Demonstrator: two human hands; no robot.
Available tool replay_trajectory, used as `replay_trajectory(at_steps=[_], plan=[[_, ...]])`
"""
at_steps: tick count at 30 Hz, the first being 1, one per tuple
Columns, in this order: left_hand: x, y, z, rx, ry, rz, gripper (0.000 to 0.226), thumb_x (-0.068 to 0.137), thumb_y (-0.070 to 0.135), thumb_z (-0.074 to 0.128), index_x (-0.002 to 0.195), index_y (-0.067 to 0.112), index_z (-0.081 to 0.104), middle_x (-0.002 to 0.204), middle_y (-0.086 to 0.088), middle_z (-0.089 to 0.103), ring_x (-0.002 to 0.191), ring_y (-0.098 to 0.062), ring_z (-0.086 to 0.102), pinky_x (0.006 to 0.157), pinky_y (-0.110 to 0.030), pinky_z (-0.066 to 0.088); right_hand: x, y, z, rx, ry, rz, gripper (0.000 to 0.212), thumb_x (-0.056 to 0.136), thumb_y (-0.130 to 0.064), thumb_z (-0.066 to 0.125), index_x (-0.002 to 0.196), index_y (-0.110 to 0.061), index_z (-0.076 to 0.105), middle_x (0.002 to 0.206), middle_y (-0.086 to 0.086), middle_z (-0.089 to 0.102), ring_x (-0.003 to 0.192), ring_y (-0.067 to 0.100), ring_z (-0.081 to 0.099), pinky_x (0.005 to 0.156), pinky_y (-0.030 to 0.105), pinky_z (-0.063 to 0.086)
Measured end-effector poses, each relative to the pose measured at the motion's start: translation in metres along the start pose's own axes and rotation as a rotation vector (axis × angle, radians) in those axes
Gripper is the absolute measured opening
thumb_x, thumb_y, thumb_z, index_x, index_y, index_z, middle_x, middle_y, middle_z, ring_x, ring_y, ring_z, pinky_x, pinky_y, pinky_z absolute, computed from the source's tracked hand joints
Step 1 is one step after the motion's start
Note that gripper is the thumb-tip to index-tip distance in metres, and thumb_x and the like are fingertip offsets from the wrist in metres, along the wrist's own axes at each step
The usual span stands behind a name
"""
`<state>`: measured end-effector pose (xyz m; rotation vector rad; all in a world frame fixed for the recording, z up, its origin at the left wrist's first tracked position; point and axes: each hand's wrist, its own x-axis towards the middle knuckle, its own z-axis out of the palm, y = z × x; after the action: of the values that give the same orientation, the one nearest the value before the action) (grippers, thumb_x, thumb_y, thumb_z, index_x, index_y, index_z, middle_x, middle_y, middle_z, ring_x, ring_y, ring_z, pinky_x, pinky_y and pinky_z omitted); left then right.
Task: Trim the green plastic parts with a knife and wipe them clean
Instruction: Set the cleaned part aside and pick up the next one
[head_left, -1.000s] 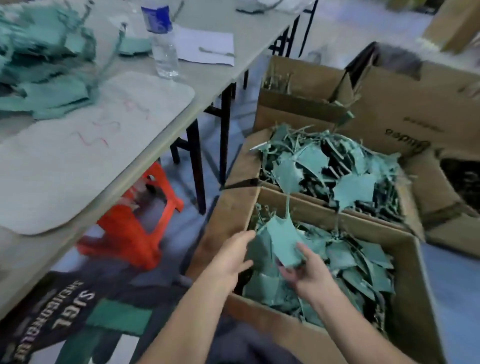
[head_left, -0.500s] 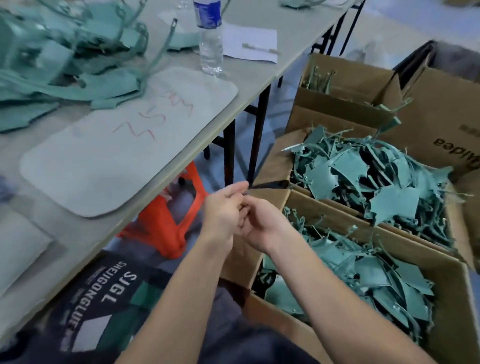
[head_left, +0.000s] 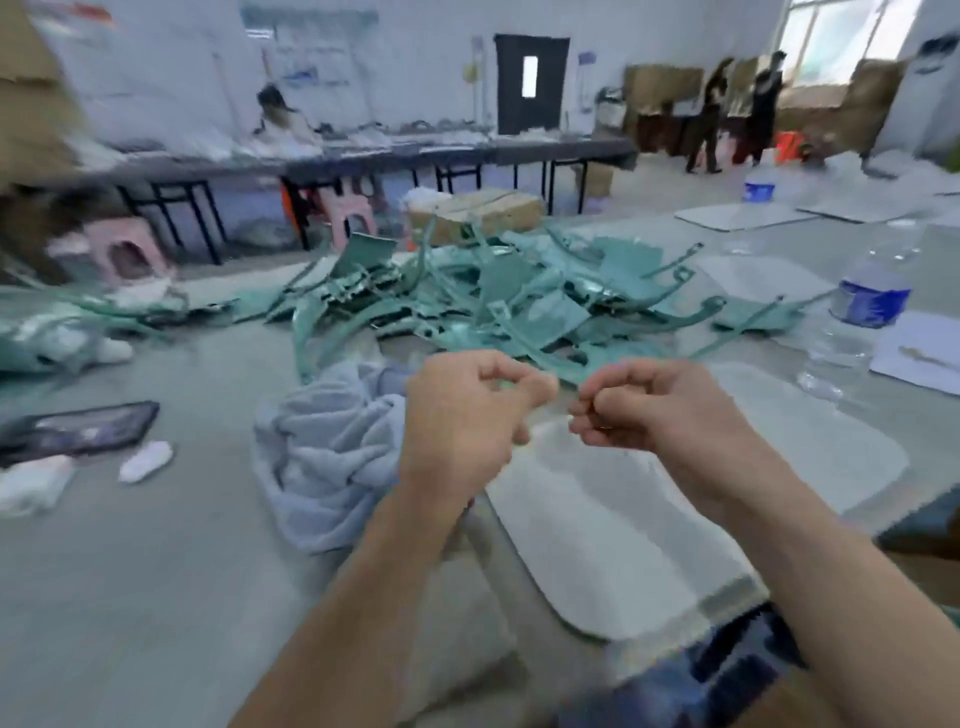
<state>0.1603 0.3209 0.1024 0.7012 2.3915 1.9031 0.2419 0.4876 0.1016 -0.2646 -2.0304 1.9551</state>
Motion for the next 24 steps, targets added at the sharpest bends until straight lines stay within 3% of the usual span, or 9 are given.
replay_trajectory(at_steps=[4, 8, 10, 12, 14, 17, 19, 22, 24], plan=[[0.021, -0.047, -0.083, 0.179, 0.468, 0.007, 0.028, 0.094, 0.046, 0.058, 0.085, 0.026, 0.075, 0.071, 0.006, 0.073, 0.072, -0.016, 0.070, 0.061, -0.023, 0.052, 0.066, 0.011, 0.060, -0.274, 0.007, -0.025, 0.022, 0.085, 0.001, 0.065, 0.078, -0.015, 0.077, 0.078, 0.013, 0.075, 0.073, 0.027, 0.069, 0.075, 0.039, 0.059], [0.033, -0.105, -0.150, 0.329, 0.689, -0.104, 0.046, 0.095, 0.042, 0.055, 0.140, 0.035, 0.050, 0.138, 0.005, 0.061, 0.123, -0.021, 0.057, 0.098, -0.038, 0.045, 0.116, 0.030, 0.107, -0.648, -0.027, -0.081, 0.025, 0.082, -0.016, 0.067, 0.100, -0.033, 0.073, 0.084, -0.007, 0.074, 0.055, 0.005, 0.059, 0.053, 0.017, 0.045], [0.029, -0.129, -0.169, 0.284, 0.781, -0.166, 0.056, 0.094, 0.034, 0.058, 0.146, 0.035, 0.036, 0.148, 0.001, 0.051, 0.130, -0.026, 0.051, 0.101, -0.042, 0.041, 0.140, 0.038, 0.120, -0.847, 0.010, -0.168, 0.050, 0.084, -0.017, 0.066, 0.133, -0.028, 0.061, 0.124, 0.000, 0.068, 0.094, 0.009, 0.065, 0.083, 0.018, 0.049], [0.024, -0.150, -0.182, 0.221, 0.846, -0.273, 0.060, 0.094, 0.032, 0.058, 0.147, 0.035, 0.032, 0.149, -0.007, 0.050, 0.134, -0.029, 0.048, 0.104, -0.045, 0.039, 0.169, 0.041, 0.121, -1.149, 0.151, -0.313, 0.074, 0.086, -0.021, 0.067, 0.154, -0.021, 0.037, 0.160, 0.006, 0.038, 0.145, 0.022, 0.035, 0.118, 0.035, 0.029], [0.025, -0.161, -0.189, 0.214, 0.869, -0.315, 0.059, 0.093, 0.032, 0.058, 0.147, 0.035, 0.034, 0.144, -0.015, 0.053, 0.134, -0.032, 0.050, 0.103, -0.046, 0.040, 0.201, 0.040, 0.105, -1.244, 0.289, -0.259, 0.089, 0.089, -0.040, 0.067, 0.160, -0.020, 0.018, 0.169, 0.008, 0.018, 0.155, 0.030, 0.013, 0.124, 0.045, 0.017], [0.030, -0.166, -0.187, 0.256, 0.837, -0.291, 0.060, 0.093, 0.033, 0.060, 0.147, 0.031, 0.033, 0.146, -0.011, 0.053, 0.130, -0.034, 0.052, 0.102, -0.047, 0.041, 0.243, 0.036, 0.074, -0.912, 0.427, 0.166, 0.097, 0.090, -0.072, 0.047, 0.161, -0.012, 0.020, 0.166, 0.015, 0.025, 0.151, 0.039, 0.025, 0.121, 0.051, 0.025], [0.034, -0.169, -0.184, 0.251, 0.820, -0.302, 0.061, 0.094, 0.034, 0.061, 0.147, 0.031, 0.033, 0.147, -0.010, 0.053, 0.130, -0.035, 0.052, 0.103, -0.047, 0.041, 0.261, 0.042, 0.074, -0.800, 0.338, 0.295, 0.094, 0.095, -0.075, 0.036, 0.155, -0.003, 0.033, 0.161, 0.019, 0.035, 0.144, 0.040, 0.038, 0.117, 0.048, 0.033], [0.042, -0.176, -0.185, 0.239, 0.788, -0.350, 0.062, 0.093, 0.036, 0.060, 0.149, 0.030, 0.034, 0.148, -0.010, 0.052, 0.129, -0.036, 0.053, 0.104, -0.046, 0.040, 0.270, 0.058, 0.109, -1.120, -0.004, 0.230, 0.081, 0.102, -0.068, 0.029, 0.135, 0.000, 0.060, 0.156, 0.022, 0.042, 0.136, 0.035, 0.049, 0.108, 0.038, 0.040], [0.047, -0.179, -0.185, 0.245, 0.773, -0.350, 0.062, 0.093, 0.035, 0.060, 0.149, 0.027, 0.035, 0.149, -0.008, 0.051, 0.128, -0.036, 0.053, 0.103, -0.045, 0.040, 0.273, 0.066, 0.133, -1.264, -0.100, 0.153, 0.075, 0.103, -0.064, 0.033, 0.134, -0.003, 0.062, 0.162, 0.016, 0.035, 0.137, 0.031, 0.049, 0.107, 0.034, 0.039]])
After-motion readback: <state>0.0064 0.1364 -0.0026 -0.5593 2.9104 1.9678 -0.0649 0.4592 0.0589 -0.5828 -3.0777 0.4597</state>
